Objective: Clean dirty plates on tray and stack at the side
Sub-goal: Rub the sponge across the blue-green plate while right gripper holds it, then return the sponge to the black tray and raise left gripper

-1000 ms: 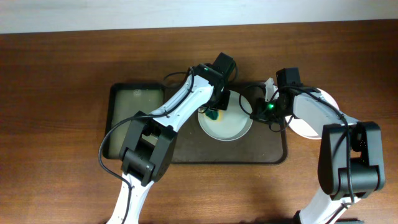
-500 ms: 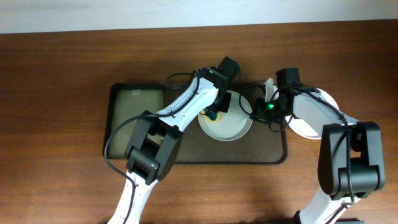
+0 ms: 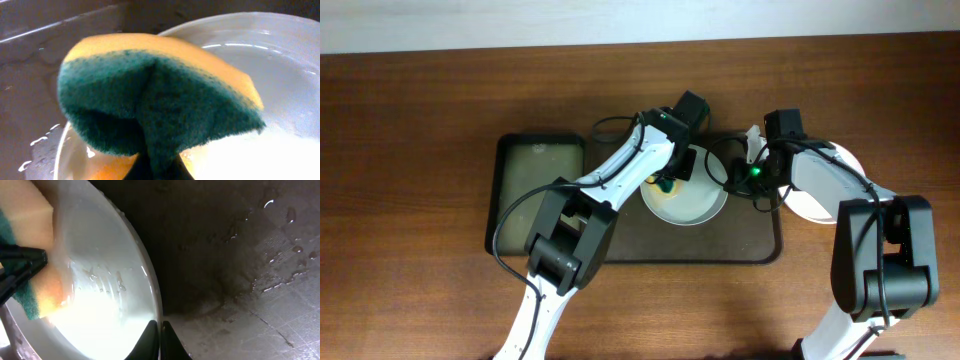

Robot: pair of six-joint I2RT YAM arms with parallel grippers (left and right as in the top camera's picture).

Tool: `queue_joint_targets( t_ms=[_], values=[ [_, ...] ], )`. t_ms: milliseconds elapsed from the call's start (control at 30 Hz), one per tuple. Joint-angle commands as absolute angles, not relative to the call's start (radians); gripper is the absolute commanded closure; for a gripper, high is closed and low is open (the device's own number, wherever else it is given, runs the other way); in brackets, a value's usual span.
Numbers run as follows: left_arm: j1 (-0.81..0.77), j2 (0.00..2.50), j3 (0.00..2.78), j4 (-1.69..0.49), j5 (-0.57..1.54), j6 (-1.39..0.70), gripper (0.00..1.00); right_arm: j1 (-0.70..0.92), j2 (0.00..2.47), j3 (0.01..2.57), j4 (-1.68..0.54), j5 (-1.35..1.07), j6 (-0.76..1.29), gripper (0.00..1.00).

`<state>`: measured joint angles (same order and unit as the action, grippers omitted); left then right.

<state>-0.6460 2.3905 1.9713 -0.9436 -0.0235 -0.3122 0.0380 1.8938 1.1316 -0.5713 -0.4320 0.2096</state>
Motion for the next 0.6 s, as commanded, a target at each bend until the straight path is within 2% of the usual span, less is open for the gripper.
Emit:
queue_joint_targets(
  t_ms=[0,100,300,367,467,567],
  values=[
    [-0.676,2.507,1.979,-0.941,0.321,-0.267,1.00,0.068,1.893,1.143,-0.562,-0.463,0.192,0.96],
    [-0.645,2.492,2.105,-0.993,0.481,-0.266,1.00,0.068,1.893,1.143,-0.562,-0.463,0.191,0.96],
    [-0.530,2.393,2.408,-1.227,0.475,-0.256,1.00,0.068,1.893,1.143,-0.562,-0.463,0.191,0.96],
    [-0.461,2.349,2.495,-1.339,0.358,-0.256,1.00,0.068,1.893,1.143,-0.562,-0.463,0.191,0.96],
    [-0.350,2.304,2.521,-1.571,0.046,-0.258,1.00,0.068,1.893,1.143,-0.562,-0.463,0.191,0.95],
    [-0.272,2.306,2.495,-1.688,-0.111,-0.317,1.00,0.068,1.893,1.143,-0.561,-0.463,0.191,0.96]
  ],
)
